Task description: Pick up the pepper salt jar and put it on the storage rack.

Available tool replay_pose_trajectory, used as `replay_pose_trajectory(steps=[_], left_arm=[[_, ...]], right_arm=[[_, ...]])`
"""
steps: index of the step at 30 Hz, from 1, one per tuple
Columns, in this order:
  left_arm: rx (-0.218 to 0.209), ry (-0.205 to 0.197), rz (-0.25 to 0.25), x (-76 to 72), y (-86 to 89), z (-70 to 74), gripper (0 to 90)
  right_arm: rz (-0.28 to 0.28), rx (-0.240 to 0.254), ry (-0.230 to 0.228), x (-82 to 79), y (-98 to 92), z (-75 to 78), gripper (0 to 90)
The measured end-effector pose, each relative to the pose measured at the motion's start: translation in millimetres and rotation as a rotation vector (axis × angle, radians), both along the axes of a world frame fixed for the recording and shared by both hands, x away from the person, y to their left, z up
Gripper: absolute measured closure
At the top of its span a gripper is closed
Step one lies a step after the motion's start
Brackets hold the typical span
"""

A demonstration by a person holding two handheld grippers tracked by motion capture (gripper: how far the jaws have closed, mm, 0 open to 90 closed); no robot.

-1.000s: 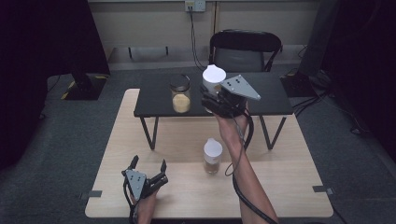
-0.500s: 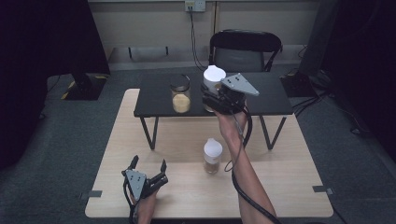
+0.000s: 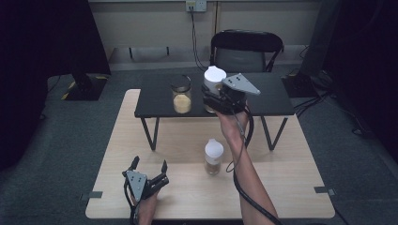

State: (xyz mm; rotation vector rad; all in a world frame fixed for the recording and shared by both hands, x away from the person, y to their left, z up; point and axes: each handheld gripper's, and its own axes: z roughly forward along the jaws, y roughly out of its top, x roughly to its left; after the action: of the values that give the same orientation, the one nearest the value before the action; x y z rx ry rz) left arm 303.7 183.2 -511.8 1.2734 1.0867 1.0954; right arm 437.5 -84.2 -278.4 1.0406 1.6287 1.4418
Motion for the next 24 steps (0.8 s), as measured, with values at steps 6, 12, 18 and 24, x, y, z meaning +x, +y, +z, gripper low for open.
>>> replay_pose_trajectory(steps=[6,12,18,24], left_arm=[[0.000,0.000,0.000,0.0,0.0,0.0,1.8],[0.000,0.000,0.000,0.0,0.0,0.0,1.8],[0.000,0.000,0.000,0.0,0.0,0.0,1.8],[0.000,0.000,0.000,0.0,0.0,0.0,1.7]], right_arm=[[-0.003,-0.003,0.002,0.0,0.4,0.5,29.8],[-0.003,-0.010,0.003,0.2,1.8,1.6,27.2],[-0.002,-0.003,-0.024,-1.3,2.5,2.0,19.7],[-0.025,-0.013,-0.064,-2.5,3.7,6.5,1.2]])
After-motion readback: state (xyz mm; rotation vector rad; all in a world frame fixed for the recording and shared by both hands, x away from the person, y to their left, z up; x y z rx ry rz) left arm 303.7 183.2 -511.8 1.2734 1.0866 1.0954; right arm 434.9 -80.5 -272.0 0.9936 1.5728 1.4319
